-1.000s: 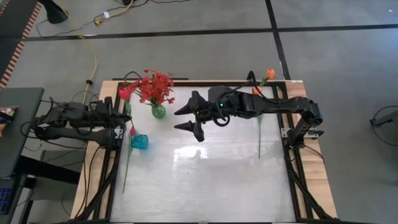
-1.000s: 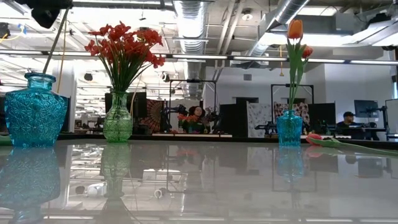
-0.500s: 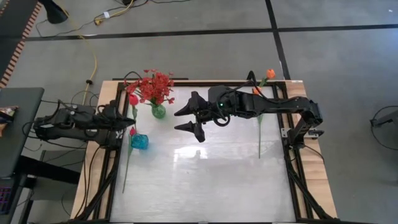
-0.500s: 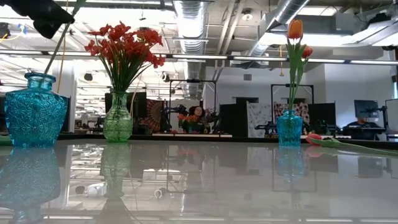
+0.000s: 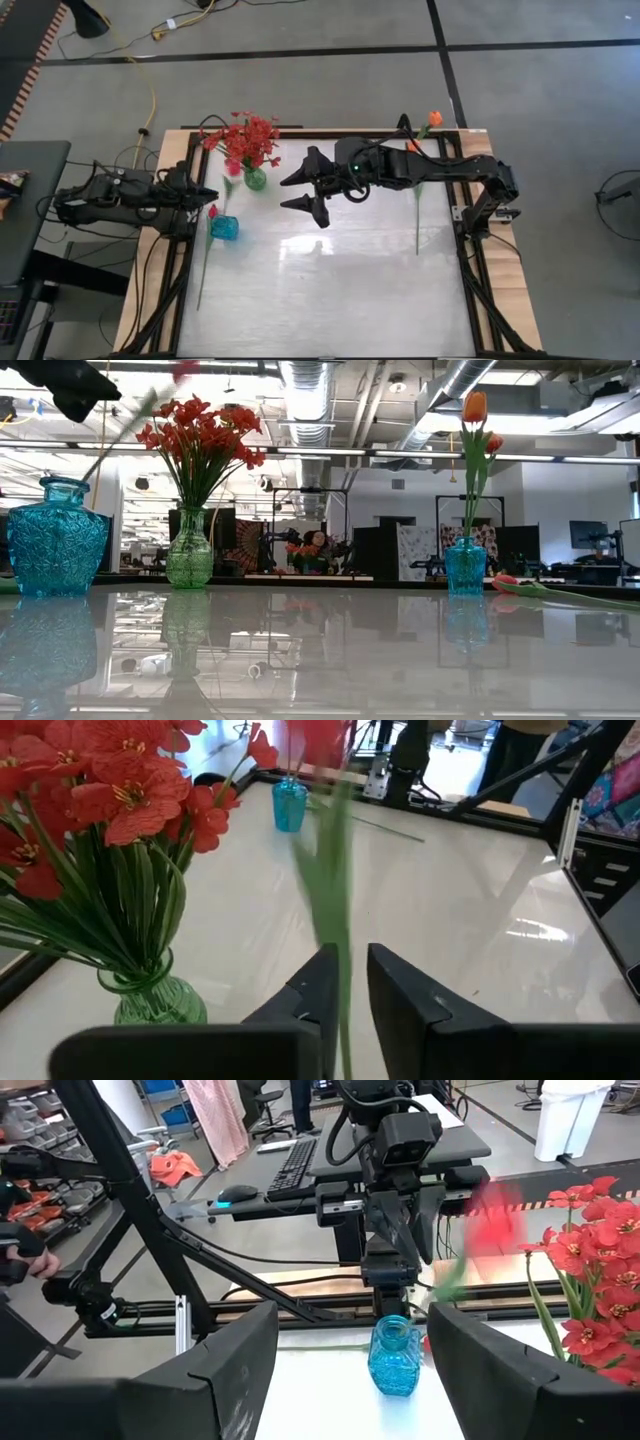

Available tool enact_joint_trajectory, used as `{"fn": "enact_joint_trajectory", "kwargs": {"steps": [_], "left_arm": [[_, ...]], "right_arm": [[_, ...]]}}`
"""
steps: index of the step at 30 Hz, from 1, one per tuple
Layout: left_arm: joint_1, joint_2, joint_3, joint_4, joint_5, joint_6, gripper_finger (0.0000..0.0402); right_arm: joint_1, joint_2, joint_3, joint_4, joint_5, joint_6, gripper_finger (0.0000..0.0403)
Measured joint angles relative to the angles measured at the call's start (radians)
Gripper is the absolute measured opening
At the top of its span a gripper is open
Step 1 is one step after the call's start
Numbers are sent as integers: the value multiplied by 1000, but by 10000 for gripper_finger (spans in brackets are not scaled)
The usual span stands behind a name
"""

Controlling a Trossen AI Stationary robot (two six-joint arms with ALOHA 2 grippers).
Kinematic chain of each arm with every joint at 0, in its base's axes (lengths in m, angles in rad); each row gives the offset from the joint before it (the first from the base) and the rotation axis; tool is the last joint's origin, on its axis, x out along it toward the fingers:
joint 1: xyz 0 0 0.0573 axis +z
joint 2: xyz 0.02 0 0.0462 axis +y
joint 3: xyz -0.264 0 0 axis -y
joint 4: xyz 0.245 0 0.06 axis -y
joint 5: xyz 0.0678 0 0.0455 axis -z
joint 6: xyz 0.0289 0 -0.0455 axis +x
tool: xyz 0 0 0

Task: Sort flowers into vase by color
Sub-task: Put the top left red tulip into the left blue vase, then put the left red tulip into the left blue vase

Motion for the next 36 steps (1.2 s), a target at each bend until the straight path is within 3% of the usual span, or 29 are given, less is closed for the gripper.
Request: {"fn": "enact_joint_trajectory", "kwargs": {"steps": [10, 18, 22, 27, 32, 36], "left_arm": [[0, 0, 8, -8, 0, -5, 90], [0, 1, 86, -143, 52, -158, 94], [0, 40, 108, -201, 128, -277, 94], [0, 168, 107, -325, 298, -416, 94], [0, 287, 106, -415, 493, -409, 94], [0, 318, 106, -434, 567, -410, 94]], "right_arm": [[0, 0, 0, 0, 0, 0, 284], [0, 0, 0, 0, -16, 0, 284], [-7, 0, 0, -1, -23, 0, 284], [-15, 0, 0, 0, -23, 0, 284], [-20, 0, 0, 0, -23, 0, 284], [-20, 0, 0, -1, -23, -1, 284]]}}
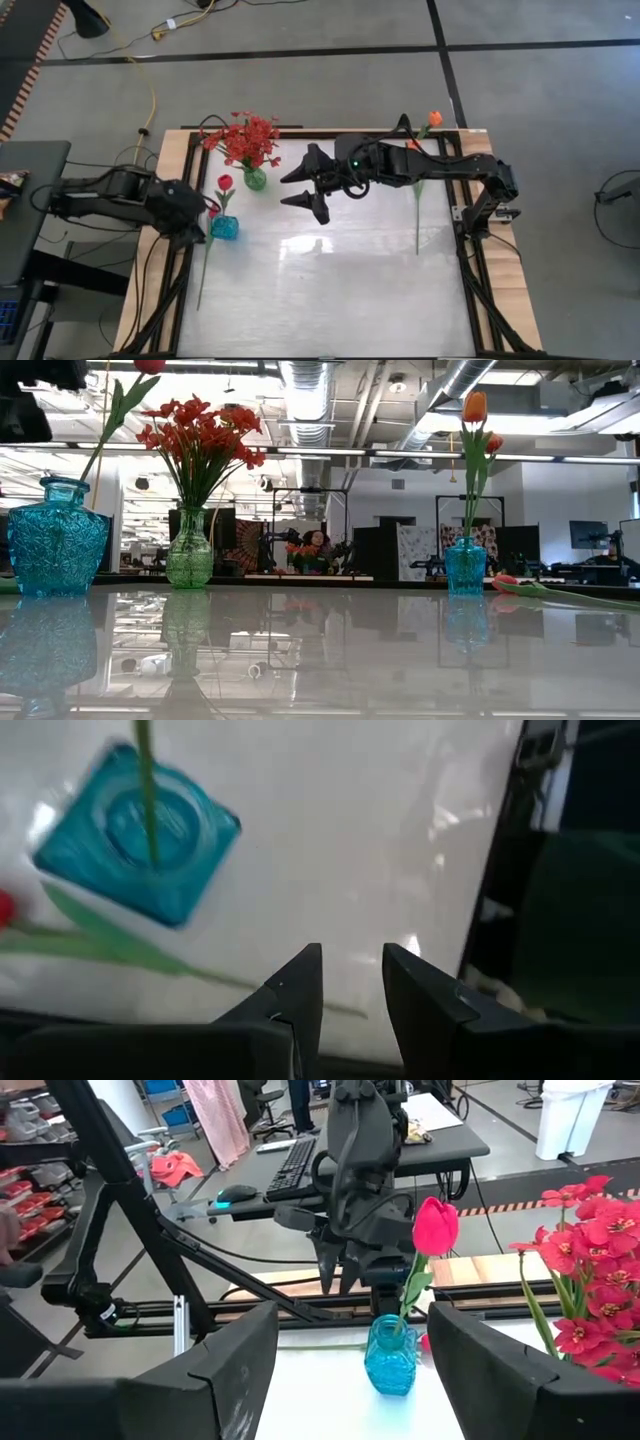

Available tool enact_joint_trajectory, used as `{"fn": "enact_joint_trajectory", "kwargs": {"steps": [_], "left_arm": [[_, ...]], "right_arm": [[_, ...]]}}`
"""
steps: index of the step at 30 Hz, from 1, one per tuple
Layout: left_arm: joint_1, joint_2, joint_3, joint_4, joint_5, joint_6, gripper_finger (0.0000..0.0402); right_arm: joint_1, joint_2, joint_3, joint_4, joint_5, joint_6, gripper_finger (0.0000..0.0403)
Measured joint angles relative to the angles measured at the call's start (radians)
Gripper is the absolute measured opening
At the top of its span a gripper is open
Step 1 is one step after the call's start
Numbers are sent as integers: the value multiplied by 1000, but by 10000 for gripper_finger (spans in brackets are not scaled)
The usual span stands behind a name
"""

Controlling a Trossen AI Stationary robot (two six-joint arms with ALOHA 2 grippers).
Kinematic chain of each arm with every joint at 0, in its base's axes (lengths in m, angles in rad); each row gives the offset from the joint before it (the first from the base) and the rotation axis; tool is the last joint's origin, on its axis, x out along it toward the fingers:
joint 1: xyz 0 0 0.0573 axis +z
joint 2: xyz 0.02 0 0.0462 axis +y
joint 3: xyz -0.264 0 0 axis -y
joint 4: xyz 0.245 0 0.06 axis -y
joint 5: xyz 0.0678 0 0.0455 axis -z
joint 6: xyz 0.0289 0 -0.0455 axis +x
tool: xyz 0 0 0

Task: Sort flowers into vase by color
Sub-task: Put the left red tulip into the left blue vase

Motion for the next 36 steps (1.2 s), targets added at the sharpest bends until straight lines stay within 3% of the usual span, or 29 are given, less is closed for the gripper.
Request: {"fn": "enact_joint_trajectory", "kwargs": {"steps": [7, 16, 23, 27, 31, 36], "left_arm": [[-68, 7, 0, -21, 58, 67, 89], [-288, 86, 0, 177, 1, -15, 37], [-471, 210, -10, 166, -43, -242, 33], [-551, 262, -10, 143, -178, -461, 52], [-585, 305, -10, 70, -309, -681, 79], [-590, 352, -10, -50, -349, -931, 114]], "right_arm": [[2, 0, 0, -50, 0, 0, 284], [2, 0, 0, -77, 0, 0, 284], [1, 0, 0, -77, 0, -17, 284], [1, 0, 0, -77, 0, -28, 284], [1, 0, 0, -83, 0, -49, 284], [1, 0, 0, -135, 0, -55, 284]]}}
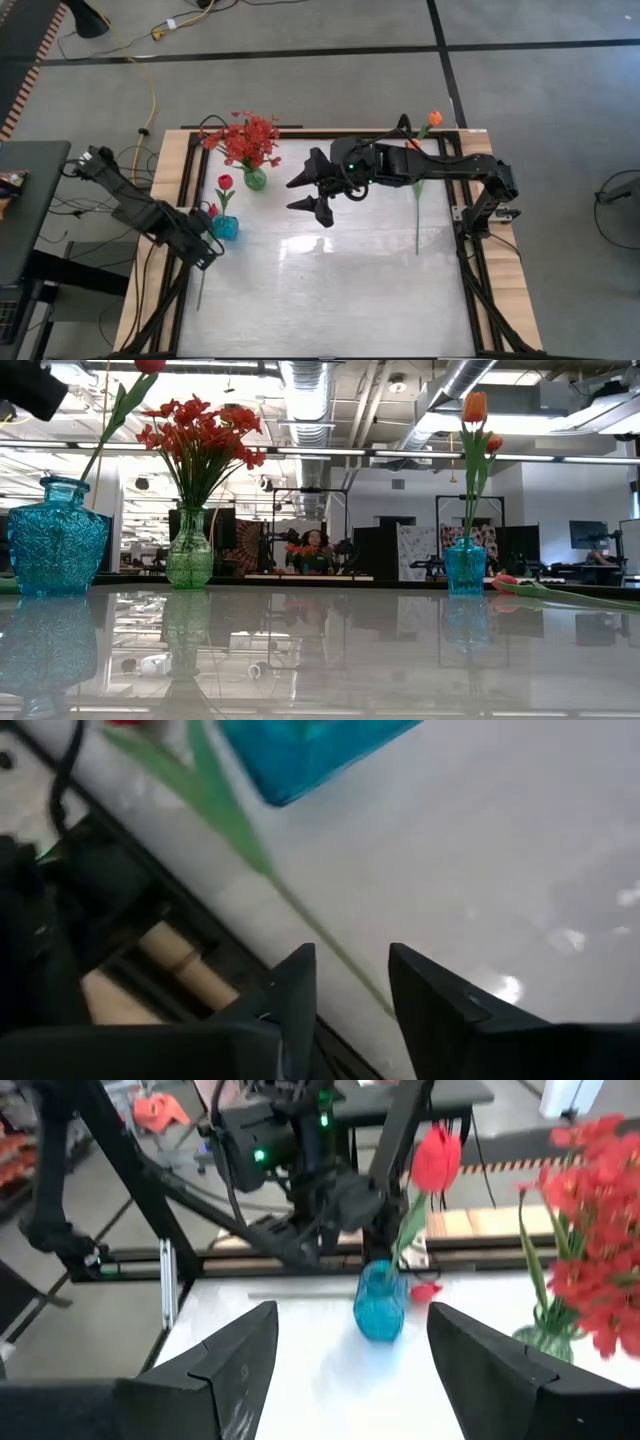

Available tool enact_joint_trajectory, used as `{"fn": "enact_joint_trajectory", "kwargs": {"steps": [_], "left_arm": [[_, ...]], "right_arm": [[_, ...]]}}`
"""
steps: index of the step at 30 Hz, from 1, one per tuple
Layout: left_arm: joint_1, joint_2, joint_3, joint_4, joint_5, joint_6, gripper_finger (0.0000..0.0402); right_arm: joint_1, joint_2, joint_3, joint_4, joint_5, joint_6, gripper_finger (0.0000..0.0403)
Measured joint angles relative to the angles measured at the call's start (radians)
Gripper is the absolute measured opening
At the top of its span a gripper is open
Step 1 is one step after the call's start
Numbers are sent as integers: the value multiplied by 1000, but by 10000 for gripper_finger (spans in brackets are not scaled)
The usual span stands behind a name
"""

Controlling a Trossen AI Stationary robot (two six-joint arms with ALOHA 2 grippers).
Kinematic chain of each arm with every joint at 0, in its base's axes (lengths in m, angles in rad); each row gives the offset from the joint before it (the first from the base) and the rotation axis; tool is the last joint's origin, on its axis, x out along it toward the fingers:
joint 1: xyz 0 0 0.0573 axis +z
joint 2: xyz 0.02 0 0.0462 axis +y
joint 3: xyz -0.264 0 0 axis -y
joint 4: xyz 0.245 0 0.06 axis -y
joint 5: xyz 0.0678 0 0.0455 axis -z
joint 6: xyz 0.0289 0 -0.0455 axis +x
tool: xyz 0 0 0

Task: Sort flowers into vase by color
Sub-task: Put the left red tulip into the left blue vase

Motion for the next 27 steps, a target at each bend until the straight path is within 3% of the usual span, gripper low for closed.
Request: {"fn": "enact_joint_trajectory", "kwargs": {"steps": [6, 11, 21, 27], "left_arm": [[-41, 50, 0, -7, 21, -119, 141], [-122, 112, 0, 22, 12, -283, 149], [-248, 328, 0, 92, -36, -576, 149], [-243, 450, 0, 126, -30, -614, 149]], "right_arm": [[7, 0, 0, -120, -6, -48, 284], [10, -7, 0, -194, -106, -120, 284], [9, -49, 0, -354, -176, -251, 284], [-22, -90, 0, -378, -271, -304, 284]]}}
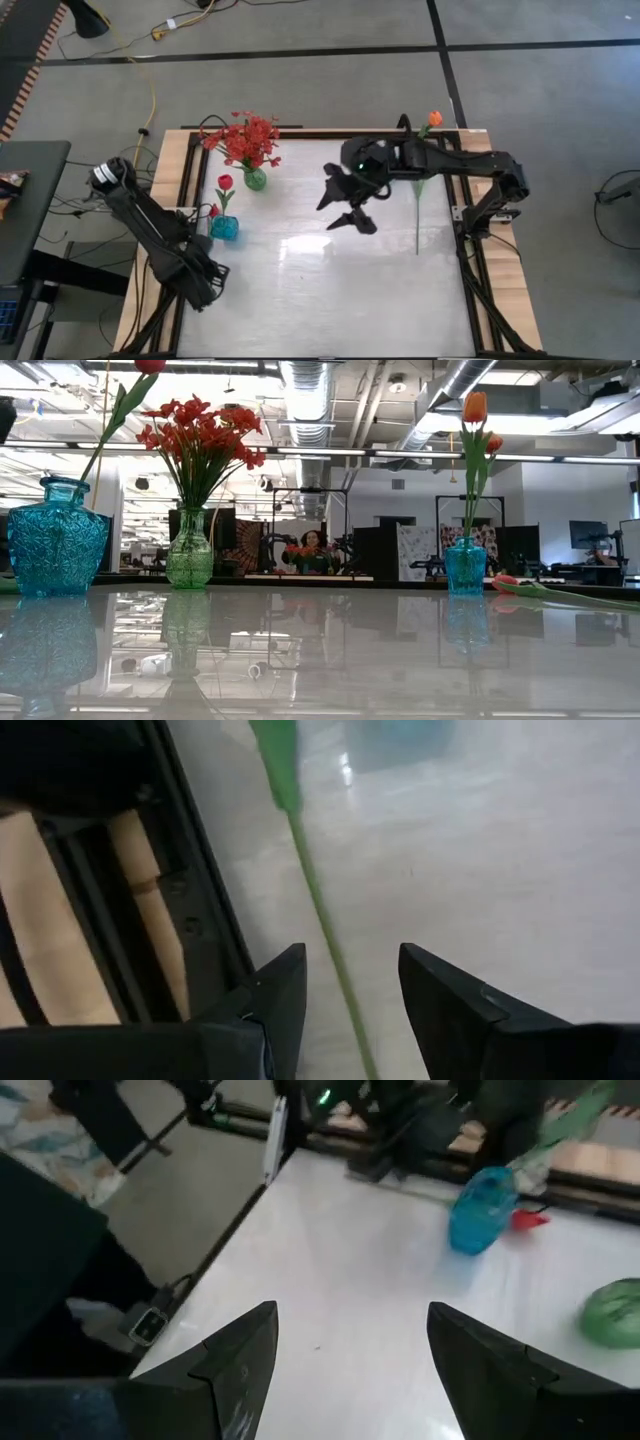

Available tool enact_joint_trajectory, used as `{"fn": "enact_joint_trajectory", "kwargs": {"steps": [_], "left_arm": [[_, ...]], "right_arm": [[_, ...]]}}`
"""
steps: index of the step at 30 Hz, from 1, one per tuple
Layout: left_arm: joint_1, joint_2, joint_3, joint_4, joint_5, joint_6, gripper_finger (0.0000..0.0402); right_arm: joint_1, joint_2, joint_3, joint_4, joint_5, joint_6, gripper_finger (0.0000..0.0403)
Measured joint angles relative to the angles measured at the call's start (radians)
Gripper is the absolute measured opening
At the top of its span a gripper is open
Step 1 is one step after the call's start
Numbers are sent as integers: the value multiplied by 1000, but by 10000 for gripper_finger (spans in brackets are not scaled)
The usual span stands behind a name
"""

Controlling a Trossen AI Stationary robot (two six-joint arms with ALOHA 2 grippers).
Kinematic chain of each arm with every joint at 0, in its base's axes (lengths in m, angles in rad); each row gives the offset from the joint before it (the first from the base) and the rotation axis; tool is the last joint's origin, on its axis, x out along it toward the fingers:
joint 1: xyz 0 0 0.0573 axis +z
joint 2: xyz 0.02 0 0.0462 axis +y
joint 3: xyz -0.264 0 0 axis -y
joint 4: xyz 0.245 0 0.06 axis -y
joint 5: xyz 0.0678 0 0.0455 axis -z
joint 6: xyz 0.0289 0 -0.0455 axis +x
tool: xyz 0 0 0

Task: Sort flowers into vase by color
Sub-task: Put the left red tulip into the left blue vase

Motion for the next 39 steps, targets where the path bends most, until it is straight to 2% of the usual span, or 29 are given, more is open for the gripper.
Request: {"fn": "enact_joint_trajectory", "kwargs": {"steps": [4, 10, 21, 27, 29, 33, 39], "left_arm": [[15, 57, -6, 37, 20, -15, 149], [15, 58, -145, 267, 36, -22, 149], [24, -4, -155, 246, 46, -2, 149], [25, -42, -156, 102, 52, 4, 147], [25, -48, -171, 121, 52, 20, 143], [25, -50, -235, 264, 46, 25, 135], [25, -54, -272, 293, 47, 6, 130]], "right_arm": [[-32, -29, 0, -24, -11, -8, 284], [-50, -50, 0, -72, -46, -1, 284], [-20, -56, 0, -111, -44, 12, 284], [-25, -47, 0, -91, -43, 12, 284], [-26, -46, 0, -90, -43, 20, 284], [-26, -46, 0, -89, -42, 20, 284], [-26, -46, 0, -90, -42, 27, 284]]}}
